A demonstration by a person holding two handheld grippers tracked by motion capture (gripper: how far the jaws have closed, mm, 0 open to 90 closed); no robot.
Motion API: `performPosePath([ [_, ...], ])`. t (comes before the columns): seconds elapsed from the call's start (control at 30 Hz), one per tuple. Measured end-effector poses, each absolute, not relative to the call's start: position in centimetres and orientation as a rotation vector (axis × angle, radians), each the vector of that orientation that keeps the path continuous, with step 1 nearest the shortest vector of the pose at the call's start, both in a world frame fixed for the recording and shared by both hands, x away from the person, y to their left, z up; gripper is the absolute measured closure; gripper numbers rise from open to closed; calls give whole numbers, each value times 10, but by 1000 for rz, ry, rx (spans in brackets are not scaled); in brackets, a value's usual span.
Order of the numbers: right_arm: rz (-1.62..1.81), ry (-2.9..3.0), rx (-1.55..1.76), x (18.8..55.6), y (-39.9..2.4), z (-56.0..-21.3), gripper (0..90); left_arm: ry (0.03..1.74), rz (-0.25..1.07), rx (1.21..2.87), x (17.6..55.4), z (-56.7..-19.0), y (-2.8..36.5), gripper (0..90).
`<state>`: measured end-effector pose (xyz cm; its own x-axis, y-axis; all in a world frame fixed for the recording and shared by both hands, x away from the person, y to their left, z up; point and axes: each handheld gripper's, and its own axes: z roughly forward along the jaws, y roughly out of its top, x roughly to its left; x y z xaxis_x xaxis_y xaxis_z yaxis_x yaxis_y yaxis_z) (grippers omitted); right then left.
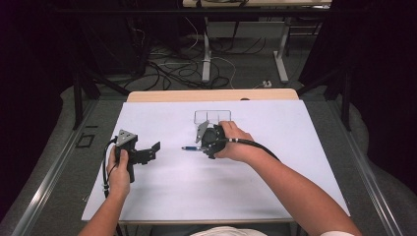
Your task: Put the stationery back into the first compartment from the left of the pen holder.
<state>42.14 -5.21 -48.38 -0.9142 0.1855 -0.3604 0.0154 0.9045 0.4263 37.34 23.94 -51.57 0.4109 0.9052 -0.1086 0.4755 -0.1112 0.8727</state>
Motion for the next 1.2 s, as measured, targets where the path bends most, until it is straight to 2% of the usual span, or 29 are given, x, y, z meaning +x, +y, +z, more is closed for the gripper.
performPosePath([
  [0.6, 541, 2689, 60, 434, -25, -500, 403, 1208, 579, 1743, 374, -517, 240, 45],
  [0.83, 530, 2691, 54, 439, -22, -506, 469, 1210, 576, 1741, 374, -517, 241, 46],
  [1.2, 521, 2725, 23, 444, -14, -517, 629, 1211, 572, 1738, 374, -517, 241, 46],
])
